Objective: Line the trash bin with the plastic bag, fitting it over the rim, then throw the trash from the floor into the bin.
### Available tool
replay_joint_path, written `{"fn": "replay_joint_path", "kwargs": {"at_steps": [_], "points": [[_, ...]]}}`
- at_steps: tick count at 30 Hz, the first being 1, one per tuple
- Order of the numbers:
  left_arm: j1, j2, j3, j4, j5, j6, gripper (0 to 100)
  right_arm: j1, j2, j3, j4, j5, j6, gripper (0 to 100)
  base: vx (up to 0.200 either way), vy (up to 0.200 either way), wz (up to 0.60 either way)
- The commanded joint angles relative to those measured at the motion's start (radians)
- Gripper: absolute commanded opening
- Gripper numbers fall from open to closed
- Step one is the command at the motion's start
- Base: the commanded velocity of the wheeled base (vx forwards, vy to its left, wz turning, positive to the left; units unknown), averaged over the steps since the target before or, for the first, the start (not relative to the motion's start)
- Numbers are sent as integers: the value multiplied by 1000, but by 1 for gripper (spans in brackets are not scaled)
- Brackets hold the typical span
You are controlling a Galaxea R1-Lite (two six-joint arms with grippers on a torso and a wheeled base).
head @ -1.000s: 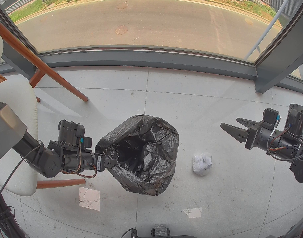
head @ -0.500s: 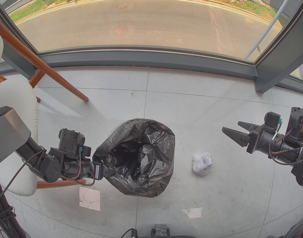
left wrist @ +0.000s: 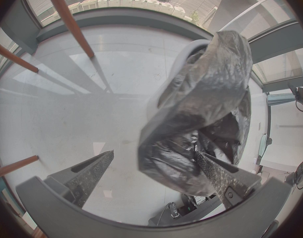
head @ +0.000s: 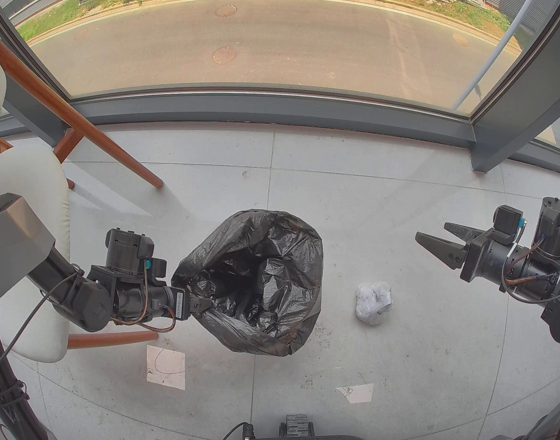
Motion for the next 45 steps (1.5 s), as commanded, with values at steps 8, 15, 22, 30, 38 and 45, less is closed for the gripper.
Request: {"fn": "replay_joint_path", "kwargs": {"at_steps": [8, 15, 22, 30, 38, 45], "points": [[-126, -5, 26, -24, -14, -72, 100, 2, -3, 1, 0, 1, 1, 100, 0, 0, 0], [-125, 3, 27, -24, -9, -104, 0, 2, -6, 7, 0, 1, 1, 100, 0, 0, 0], [-125, -15, 55, -22, -3, -103, 0, 0, -4, 15, -2, 1, -1, 100, 0, 0, 0], [-117, -61, 99, -24, 11, -98, 0, 0, -1, 14, 0, 1, -2, 100, 0, 0, 0], [-118, -60, 81, -27, 11, -101, 0, 2, 0, 15, 0, 1, -2, 100, 0, 0, 0], [-123, -60, 85, -27, 6, -106, 0, -1, -3, 18, 0, 1, -2, 100, 0, 0, 0]]}}
